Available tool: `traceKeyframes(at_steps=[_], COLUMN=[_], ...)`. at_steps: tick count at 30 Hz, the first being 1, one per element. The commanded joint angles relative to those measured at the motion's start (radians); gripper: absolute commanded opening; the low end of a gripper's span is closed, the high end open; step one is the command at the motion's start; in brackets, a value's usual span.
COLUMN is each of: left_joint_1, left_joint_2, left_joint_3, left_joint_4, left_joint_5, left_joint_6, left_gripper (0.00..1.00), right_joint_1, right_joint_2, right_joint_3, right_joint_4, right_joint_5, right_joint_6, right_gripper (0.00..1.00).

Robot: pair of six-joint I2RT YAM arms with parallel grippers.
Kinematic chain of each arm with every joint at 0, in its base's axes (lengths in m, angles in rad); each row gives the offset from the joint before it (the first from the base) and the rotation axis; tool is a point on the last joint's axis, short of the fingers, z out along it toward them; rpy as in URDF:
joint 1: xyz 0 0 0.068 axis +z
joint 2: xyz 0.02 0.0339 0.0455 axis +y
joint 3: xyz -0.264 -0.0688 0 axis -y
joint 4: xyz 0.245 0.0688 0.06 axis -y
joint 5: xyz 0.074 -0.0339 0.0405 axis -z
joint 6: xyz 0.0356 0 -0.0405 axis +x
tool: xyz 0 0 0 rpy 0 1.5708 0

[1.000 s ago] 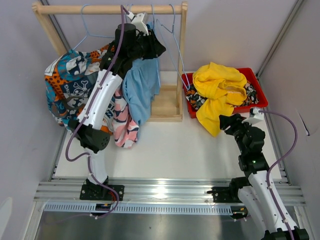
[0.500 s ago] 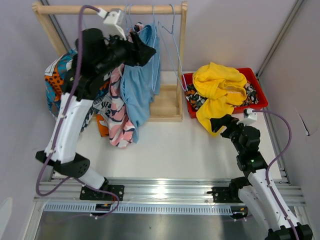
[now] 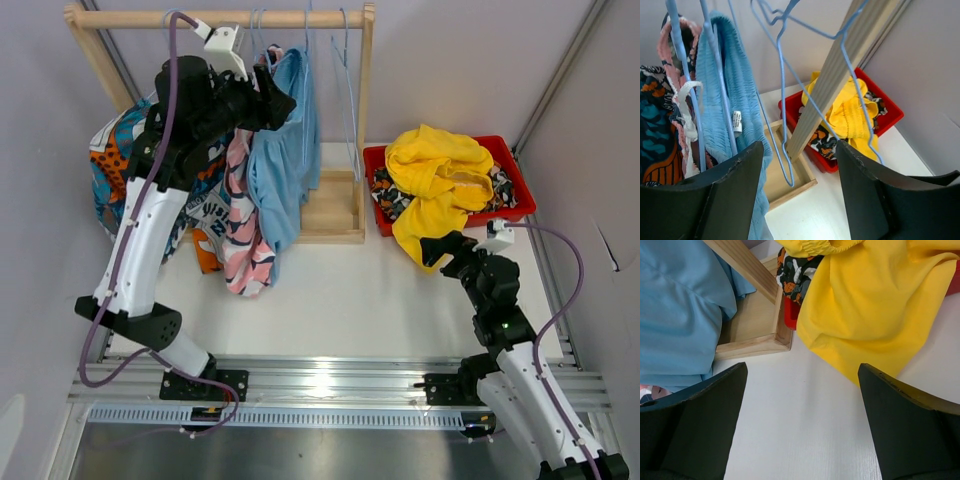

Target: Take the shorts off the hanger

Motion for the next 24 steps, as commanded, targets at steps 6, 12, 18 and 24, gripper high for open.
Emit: traceKeyframes(at_steps=[6,12,18,24], left_joint_1=[0.024,0.026,0.026,0.026], left_joint_2=[0.034,0.007,0.000,-0.007], left_joint_3=[-0.004,-0.032,-0.047,-0.064], left_joint_4=[0.016,0.026,0.020,0.032], left_joint_5=[-0.045,-0.064,-0.125,-0.154], left_joint_6=[0.029,0.040,0.066,0.063], left_gripper=[0.65,0.65,0.66,0.65], right_joint_1=[0.005,0.005,0.005,0.005], right_joint_2=[-0.034,-0.025,-0.020,-0.016], right_joint_3=[-0.030,-0.039,-0.048,-0.056], right_joint_4=[-0.024,-0.013,-0.004,-0.005], right_joint_5=[0.034,0.036,0.034,0.028], right_joint_6=[-0.018,-0.021,-0.018,-0.016], right_gripper=[0.99,0.99,0.99,1.00])
